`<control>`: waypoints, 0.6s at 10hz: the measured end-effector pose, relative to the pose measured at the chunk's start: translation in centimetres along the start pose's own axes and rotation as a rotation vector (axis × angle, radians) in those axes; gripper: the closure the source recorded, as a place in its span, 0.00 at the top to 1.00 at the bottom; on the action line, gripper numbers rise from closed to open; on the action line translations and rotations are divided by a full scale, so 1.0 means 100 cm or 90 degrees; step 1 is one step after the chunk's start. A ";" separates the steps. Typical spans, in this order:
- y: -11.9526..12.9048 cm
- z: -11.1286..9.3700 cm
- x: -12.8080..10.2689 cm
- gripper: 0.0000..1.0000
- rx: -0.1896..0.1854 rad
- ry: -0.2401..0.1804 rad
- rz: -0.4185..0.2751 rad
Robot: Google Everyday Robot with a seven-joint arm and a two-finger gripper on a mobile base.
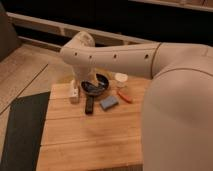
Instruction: Move the arm in a circular motion
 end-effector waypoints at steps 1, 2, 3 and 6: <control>-0.006 -0.002 -0.005 0.65 0.004 -0.007 -0.002; -0.004 -0.003 -0.006 0.65 0.003 -0.007 -0.003; -0.002 -0.002 -0.005 0.65 0.000 -0.007 -0.004; -0.042 0.022 -0.007 0.65 0.034 0.022 0.053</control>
